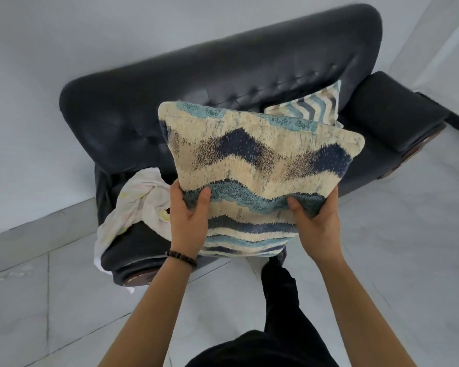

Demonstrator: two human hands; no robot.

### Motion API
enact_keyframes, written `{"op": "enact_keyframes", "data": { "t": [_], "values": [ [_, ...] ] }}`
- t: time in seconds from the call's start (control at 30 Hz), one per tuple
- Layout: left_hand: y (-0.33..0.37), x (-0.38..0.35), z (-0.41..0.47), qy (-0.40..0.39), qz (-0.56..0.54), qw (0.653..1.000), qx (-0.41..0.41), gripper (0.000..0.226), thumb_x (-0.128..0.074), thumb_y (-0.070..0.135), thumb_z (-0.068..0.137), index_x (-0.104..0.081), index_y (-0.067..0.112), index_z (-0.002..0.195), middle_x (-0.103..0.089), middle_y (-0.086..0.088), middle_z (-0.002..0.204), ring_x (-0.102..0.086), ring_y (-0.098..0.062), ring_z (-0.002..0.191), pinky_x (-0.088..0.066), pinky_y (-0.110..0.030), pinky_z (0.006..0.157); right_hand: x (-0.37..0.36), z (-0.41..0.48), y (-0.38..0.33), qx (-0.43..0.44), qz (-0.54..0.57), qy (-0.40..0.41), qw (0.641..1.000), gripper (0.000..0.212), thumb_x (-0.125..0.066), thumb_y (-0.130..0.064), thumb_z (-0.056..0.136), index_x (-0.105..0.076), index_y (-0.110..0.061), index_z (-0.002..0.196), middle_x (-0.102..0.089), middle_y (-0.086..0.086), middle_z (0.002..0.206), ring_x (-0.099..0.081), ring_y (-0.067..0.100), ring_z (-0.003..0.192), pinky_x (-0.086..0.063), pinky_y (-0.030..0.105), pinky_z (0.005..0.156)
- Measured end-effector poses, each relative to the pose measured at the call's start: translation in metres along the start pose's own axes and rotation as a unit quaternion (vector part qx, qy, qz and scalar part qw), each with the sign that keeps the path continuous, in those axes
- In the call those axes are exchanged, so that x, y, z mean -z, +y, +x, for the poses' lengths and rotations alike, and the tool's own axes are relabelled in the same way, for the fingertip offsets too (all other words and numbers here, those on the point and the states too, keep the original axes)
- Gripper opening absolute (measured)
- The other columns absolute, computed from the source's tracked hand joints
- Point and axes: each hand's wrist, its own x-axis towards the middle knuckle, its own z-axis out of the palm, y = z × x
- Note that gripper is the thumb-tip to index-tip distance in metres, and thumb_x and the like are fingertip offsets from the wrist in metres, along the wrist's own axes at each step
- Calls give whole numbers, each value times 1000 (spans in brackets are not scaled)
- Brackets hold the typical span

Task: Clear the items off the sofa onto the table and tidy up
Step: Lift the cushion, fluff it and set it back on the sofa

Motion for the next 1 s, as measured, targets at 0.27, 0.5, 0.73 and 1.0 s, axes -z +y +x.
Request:
{"op": "enact_keyframes", "data": {
  "t": [0.27, 0.5, 0.73, 1.0],
  "values": [
    [-50, -61, 162, 72, 117, 988, 66, 23, -45, 25, 101, -50, 15, 122, -58, 12, 107, -55, 7, 98, -48, -24, 87, -81, 192, 55, -92, -22, -107, 990, 76, -67, -27, 92, -21, -26, 152, -59, -13, 121, -58, -4, 99, -44, 14, 83],
    [-99, -106, 307, 125, 254, 958, 36, 32, -50, 43, 93, -53, 20, 116, -53, 7, 103, -54, -21, 99, -46, -52, 87, -173, 322, 122, -182, -24, -176, 967, 64, -62, -35, 94, -31, -19, 147, -56, -3, 134, -54, 15, 121, -42, 38, 108],
    [-245, -166, 414, 5, 354, 934, 43, 51, -50, 46, 94, -47, 20, 139, -55, -3, 129, -49, -23, 120, -39, -45, 103, -240, 367, 281, -314, -58, -116, 940, 66, -65, -47, 89, -35, -24, 143, -57, -9, 130, -55, 12, 117, -42, 34, 106],
    [-476, -190, 356, -349, 498, 732, 306, 59, -29, 49, 101, -11, 29, 154, 2, -7, 163, 1, -29, 149, -9, -53, 118, -271, 365, 427, -450, -261, -232, 822, 95, -62, -46, 90, -3, -15, 157, -41, 18, 147, -50, 34, 125, -45, 34, 93]
  ]
}}
